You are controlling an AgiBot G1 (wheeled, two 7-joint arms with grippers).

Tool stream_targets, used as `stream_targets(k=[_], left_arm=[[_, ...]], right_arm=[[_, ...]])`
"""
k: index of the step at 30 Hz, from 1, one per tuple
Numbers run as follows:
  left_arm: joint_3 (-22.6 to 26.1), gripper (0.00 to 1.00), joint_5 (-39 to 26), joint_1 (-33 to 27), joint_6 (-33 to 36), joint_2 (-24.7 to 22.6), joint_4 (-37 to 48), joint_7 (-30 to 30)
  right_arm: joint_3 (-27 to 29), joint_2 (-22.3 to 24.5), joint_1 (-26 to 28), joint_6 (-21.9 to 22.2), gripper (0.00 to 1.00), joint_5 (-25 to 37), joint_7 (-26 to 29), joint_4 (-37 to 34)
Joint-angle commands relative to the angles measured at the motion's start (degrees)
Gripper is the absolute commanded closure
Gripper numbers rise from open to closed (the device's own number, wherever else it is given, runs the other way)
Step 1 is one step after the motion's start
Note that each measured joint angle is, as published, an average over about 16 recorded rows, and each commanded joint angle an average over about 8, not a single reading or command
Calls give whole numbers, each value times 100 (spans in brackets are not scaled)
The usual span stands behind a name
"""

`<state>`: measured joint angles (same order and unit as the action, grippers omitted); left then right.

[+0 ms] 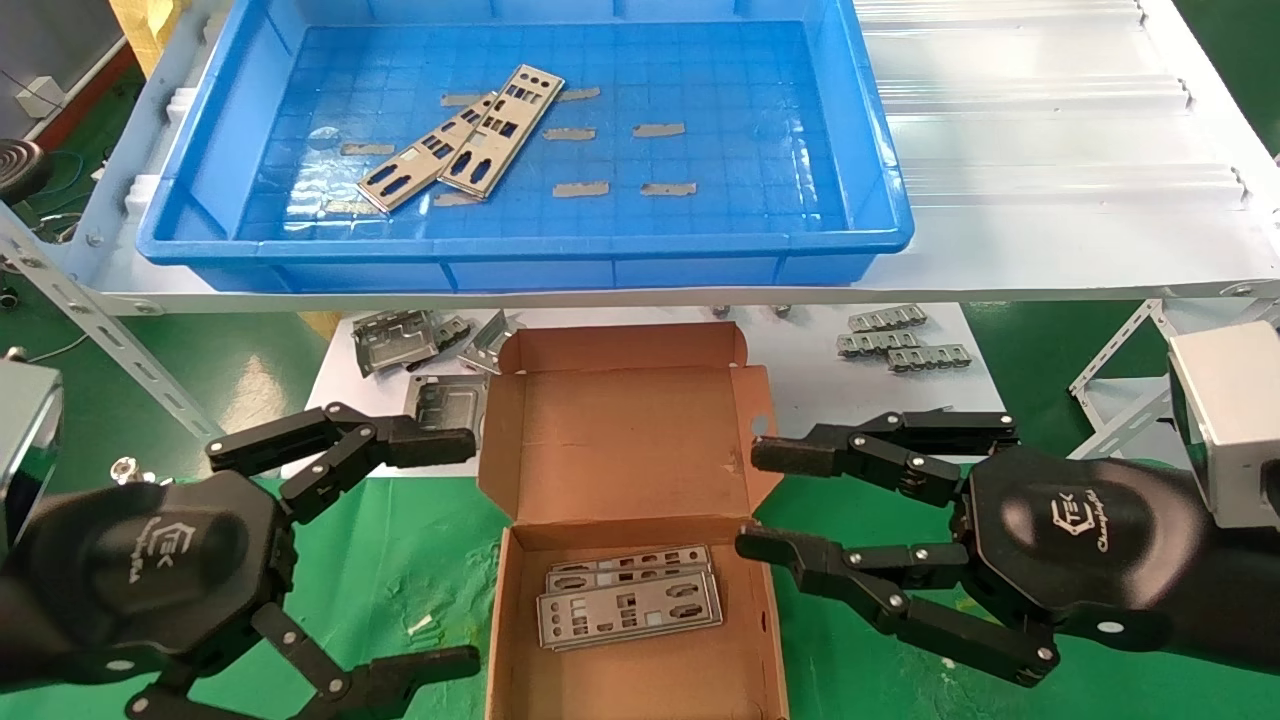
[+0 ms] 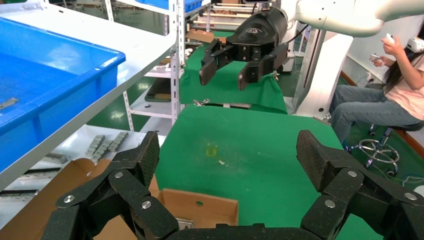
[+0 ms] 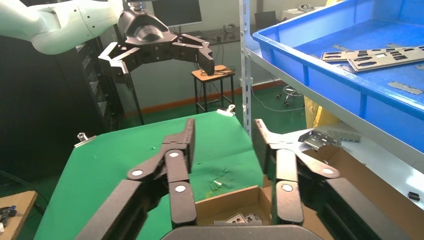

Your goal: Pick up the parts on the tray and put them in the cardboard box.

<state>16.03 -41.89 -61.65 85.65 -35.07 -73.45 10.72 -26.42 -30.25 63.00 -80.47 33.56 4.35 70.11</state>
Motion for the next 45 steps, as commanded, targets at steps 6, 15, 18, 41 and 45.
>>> stream_targets(k=[6,15,18,41,45], left_arm=[[0,0,0,0,0,0,0,0],[0,0,0,0,0,0,0,0],[0,0,0,0,0,0,0,0],[559,0,-1517,-2513,-1356,-1253,1457,472],[1016,0,-2305,-3401,-1678,-1885,2511,668]], right_arm=[[0,0,0,0,100,0,0,0],[0,0,0,0,100,0,0,0],[0,0,0,0,100,0,0,0],[0,0,0,0,100,0,0,0],[0,0,0,0,100,0,0,0]])
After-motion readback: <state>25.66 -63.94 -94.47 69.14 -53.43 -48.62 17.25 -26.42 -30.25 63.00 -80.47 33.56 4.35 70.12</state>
